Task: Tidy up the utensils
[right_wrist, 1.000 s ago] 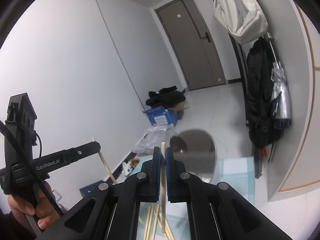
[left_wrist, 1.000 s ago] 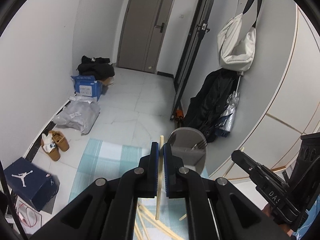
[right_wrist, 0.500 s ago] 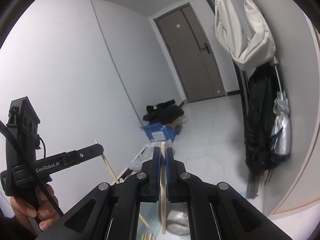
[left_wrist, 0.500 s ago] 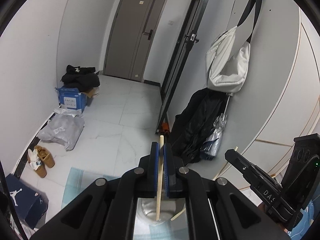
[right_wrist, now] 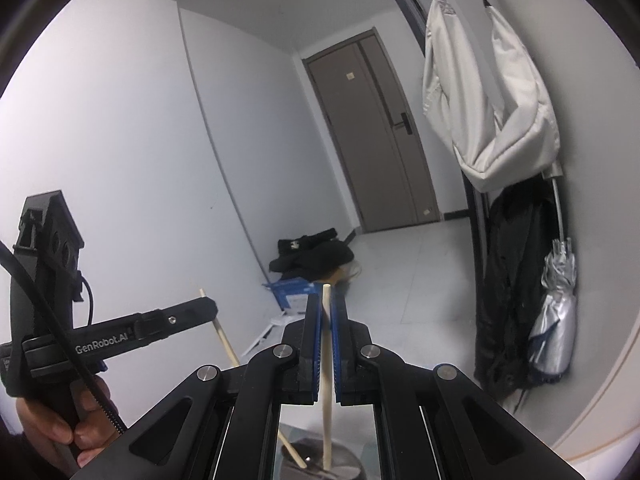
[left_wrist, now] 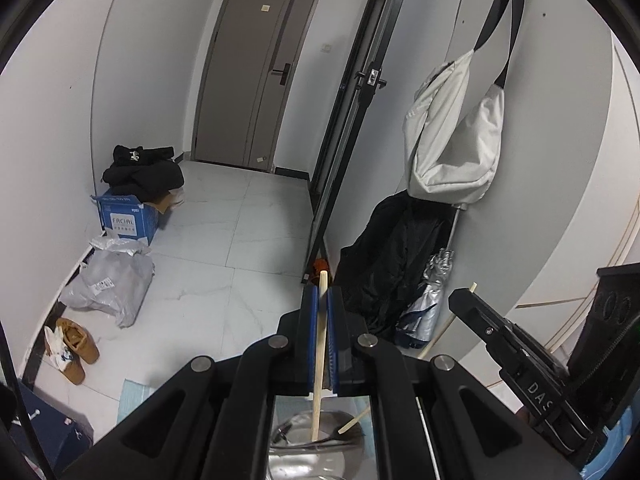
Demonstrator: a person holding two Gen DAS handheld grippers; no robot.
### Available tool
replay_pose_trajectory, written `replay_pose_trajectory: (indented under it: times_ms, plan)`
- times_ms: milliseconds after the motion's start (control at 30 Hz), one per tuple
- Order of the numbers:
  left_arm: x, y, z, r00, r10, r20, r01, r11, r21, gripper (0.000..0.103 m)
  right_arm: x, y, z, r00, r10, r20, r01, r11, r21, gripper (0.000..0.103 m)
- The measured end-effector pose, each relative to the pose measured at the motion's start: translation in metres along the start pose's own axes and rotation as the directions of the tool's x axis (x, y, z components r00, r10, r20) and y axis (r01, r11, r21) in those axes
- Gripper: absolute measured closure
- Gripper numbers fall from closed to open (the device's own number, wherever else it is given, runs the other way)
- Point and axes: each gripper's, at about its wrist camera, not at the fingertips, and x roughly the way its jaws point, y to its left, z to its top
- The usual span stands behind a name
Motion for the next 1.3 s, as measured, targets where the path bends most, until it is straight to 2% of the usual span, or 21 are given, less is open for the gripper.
replay_pose_trajectory:
  times_ms: [267, 600, 1067, 1300]
  plan:
    - [0.019, -0.001, -0.014, 0.999, 0.002, -0.045, 0.0, 0.999, 0.052, 0.101, 0.022, -0.002, -0.023, 0.999, -0.014, -0.033, 0.012, 0.999, -0.051, 0.099]
    - [0.03, -0.004, -0.029, 0.996, 0.019, -0.085, -0.008, 0.993, 0.119, 0.101, 0.025, -0.008, -0.061, 0.999, -0.007, -0.05, 0.004, 0.998, -0.059, 0.099]
    - [0.044, 0.0, -0.051, 0.987, 0.013, -0.157, 0.004, 0.995, 0.105, 0.101, 0.037, -0.017, -0.097, 0.99, 0.033, -0.138, -0.033, 0.999, 0.003, 0.099]
    - [0.042, 0.004, -0.058, 0.982, 0.002, -0.19, 0.014, 0.996, 0.084, 0.1, 0.044, -0.017, -0.106, 0.972, 0.064, -0.226, -0.057, 0.998, 0.04, 0.096]
